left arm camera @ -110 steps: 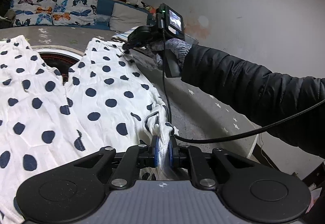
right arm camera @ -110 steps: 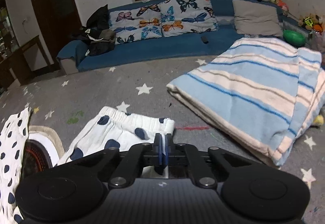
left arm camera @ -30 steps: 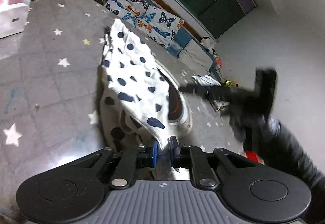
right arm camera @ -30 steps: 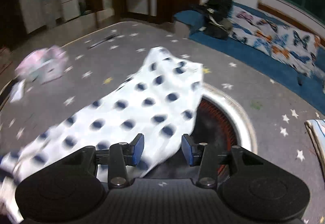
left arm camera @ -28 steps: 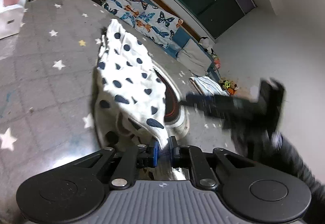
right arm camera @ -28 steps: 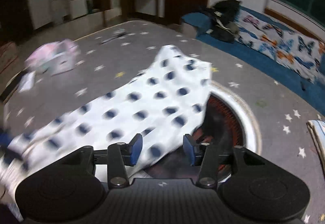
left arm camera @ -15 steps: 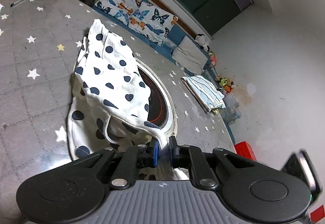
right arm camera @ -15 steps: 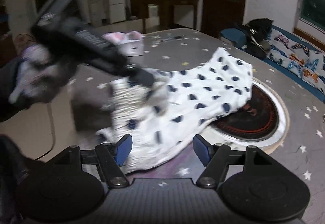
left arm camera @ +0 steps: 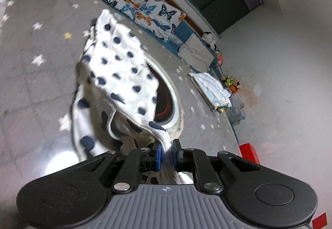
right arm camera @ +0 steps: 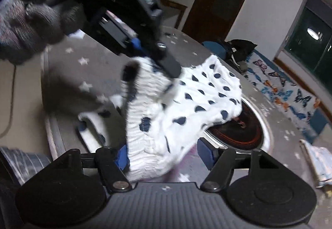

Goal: Fold clothes

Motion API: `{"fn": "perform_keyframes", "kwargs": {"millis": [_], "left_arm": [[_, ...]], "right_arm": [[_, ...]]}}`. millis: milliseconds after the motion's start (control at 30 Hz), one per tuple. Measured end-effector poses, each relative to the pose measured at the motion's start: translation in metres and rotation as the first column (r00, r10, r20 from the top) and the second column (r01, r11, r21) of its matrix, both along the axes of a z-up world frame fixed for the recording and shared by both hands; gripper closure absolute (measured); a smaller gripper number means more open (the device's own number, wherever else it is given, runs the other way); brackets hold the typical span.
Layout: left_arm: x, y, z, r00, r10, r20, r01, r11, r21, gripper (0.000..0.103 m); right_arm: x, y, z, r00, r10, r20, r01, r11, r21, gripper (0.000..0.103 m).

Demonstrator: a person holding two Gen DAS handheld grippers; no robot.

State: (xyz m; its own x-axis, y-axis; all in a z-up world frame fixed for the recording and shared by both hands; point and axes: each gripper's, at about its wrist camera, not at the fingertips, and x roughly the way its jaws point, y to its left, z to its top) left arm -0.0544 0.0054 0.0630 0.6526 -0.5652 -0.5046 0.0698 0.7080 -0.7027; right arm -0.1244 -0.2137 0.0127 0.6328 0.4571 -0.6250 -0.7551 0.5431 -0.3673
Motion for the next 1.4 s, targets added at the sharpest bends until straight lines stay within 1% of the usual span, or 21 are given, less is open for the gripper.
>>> {"fn": "perform_keyframes", "kwargs": {"millis": [67, 133, 200, 333, 367, 467, 533, 567, 600, 667, 733, 833, 900, 1033, 1100, 1200, 1400], "left_arm": [[-0.009, 0.005, -0.012, 0.999, 0.000, -0.032, 0.001, 1.000, 0.008, 0.091], [-0.017, 0.010, -0.024, 0.998, -0.001, -0.064, 0.002, 1.000, 0.017, 0.090], [-0.024, 0.012, -0.036, 0.996, 0.003, -0.094, 0.001, 0.999, 0.041, 0.088], [-0.033, 0.015, -0.046, 0.994, 0.014, -0.110, -0.005, 0.997, 0.082, 0.086], [-0.035, 0.016, -0.041, 0.995, 0.010, -0.097, -0.001, 0.995, 0.100, 0.084], [-0.040, 0.017, -0.028, 0.998, -0.002, -0.058, 0.011, 0.988, 0.153, 0.072], [-0.043, 0.017, -0.018, 1.000, -0.009, -0.027, 0.014, 0.981, 0.192, 0.071], [-0.045, 0.017, -0.012, 1.000, -0.011, -0.009, 0.013, 0.977, 0.212, 0.066], [-0.046, 0.017, -0.006, 1.000, -0.009, 0.011, 0.006, 0.973, 0.231, 0.065], [-0.046, 0.017, 0.003, 0.999, -0.011, 0.045, 0.000, 0.970, 0.241, 0.065], [-0.044, 0.016, 0.011, 0.997, -0.017, 0.079, -0.003, 0.970, 0.244, 0.068], [-0.027, 0.008, 0.011, 0.994, -0.043, 0.096, 0.018, 0.968, 0.249, 0.068], [-0.016, 0.002, 0.010, 0.992, -0.061, 0.107, 0.032, 0.967, 0.254, 0.075], [0.007, -0.005, -0.002, 0.993, -0.082, 0.086, 0.057, 0.964, 0.260, 0.079], [0.015, -0.006, -0.010, 0.994, -0.086, 0.063, 0.067, 0.963, 0.263, 0.079], [0.025, -0.005, -0.022, 0.996, -0.085, 0.018, 0.077, 0.961, 0.265, 0.079], [0.028, 0.004, -0.035, 0.997, -0.075, -0.030, 0.080, 0.967, 0.240, 0.079]], "right_arm": [[-0.004, -0.003, -0.001, 1.000, -0.011, 0.020, 0.012, 0.999, -0.032, 0.035], [-0.007, -0.006, -0.003, 1.000, -0.014, 0.016, 0.014, 0.999, -0.050, 0.036], [-0.007, -0.007, -0.007, 1.000, -0.011, -0.009, 0.010, 0.998, -0.059, 0.036], [-0.004, -0.011, -0.008, 0.997, 0.017, -0.076, -0.022, 0.998, -0.057, 0.037], [-0.003, -0.013, -0.006, 0.995, 0.027, -0.097, -0.033, 0.998, -0.052, 0.037], [-0.001, -0.024, 0.005, 0.983, 0.067, -0.169, -0.071, 0.997, -0.014, 0.037], [0.006, -0.033, 0.014, 0.972, 0.073, -0.222, -0.067, 0.997, 0.037, 0.037], [0.009, -0.037, 0.019, 0.966, 0.075, -0.248, -0.061, 0.996, 0.064, 0.037], [0.013, -0.041, 0.024, 0.959, 0.078, -0.274, -0.055, 0.994, 0.091, 0.037], [0.025, -0.046, 0.031, 0.952, 0.063, -0.299, -0.023, 0.990, 0.136, 0.037], [0.038, -0.051, 0.038, 0.946, 0.045, -0.321, 0.014, 0.984, 0.179, 0.038], [0.066, -0.054, 0.041, 0.943, 0.010, -0.334, 0.071, 0.971, 0.228, 0.044], [0.088, -0.054, 0.039, 0.935, -0.020, -0.353, 0.117, 0.960, 0.255, 0.051], [0.131, -0.056, 0.030, 0.915, -0.077, -0.396, 0.205, 0.935, 0.291, 0.063], [0.151, -0.057, 0.024, 0.899, -0.100, -0.426, 0.247, 0.920, 0.306, 0.071], [0.184, -0.058, 0.012, 0.874, -0.137, -0.466, 0.311, 0.895, 0.319, 0.077], [0.229, -0.054, -0.010, 0.846, -0.152, -0.511, 0.358, 0.872, 0.333, 0.077]]}}
